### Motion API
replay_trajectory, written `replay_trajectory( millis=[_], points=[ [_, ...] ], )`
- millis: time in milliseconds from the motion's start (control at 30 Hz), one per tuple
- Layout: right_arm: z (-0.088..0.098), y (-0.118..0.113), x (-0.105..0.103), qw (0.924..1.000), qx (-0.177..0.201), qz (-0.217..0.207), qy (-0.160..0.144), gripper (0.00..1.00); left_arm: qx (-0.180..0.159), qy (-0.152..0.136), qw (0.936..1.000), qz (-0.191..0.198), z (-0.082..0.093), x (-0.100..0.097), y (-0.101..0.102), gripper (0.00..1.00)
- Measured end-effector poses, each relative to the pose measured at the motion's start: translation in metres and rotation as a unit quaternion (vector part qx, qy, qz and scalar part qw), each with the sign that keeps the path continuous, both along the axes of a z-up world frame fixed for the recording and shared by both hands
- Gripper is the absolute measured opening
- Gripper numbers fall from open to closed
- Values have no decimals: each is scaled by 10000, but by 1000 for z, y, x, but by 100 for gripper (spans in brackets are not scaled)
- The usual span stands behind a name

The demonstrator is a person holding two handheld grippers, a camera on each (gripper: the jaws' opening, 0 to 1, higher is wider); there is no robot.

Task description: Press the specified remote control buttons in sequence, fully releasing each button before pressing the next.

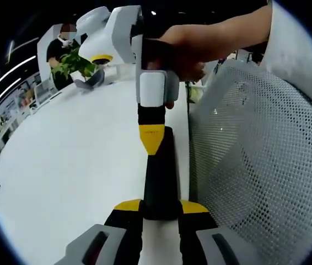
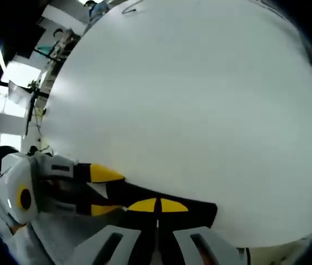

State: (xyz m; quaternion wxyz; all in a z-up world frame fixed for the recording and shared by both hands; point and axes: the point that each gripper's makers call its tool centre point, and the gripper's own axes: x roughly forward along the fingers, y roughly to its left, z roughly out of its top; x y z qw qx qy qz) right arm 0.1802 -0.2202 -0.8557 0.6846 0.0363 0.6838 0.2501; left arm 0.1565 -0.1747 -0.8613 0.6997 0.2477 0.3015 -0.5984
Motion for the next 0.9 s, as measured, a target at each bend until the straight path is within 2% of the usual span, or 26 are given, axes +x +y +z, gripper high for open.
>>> replay_trajectory(
  millis=[200, 433, 500, 800, 900],
  points=[
    [-2, 1, 1, 9997, -168, 22, 190, 0, 23, -6, 10000, -11, 0, 0, 0, 23],
    [-3, 2, 0, 9984, -515, 208, 65, 0, 52, 19, 10000, -11, 0, 0, 1, 23],
    [-3, 2, 1, 9974, -575, 444, 2, 0, 39, 48, 10000, 10, 0, 1, 1, 23],
    [-2, -1, 0, 9988, -380, 307, 48, 0, 101, -7, 9999, -46, 0, 0, 0, 23],
    [-1, -1, -1, 9998, -212, 31, 56, 0, 103, -10, 9999, -20, 0, 0, 1, 23]
  ],
)
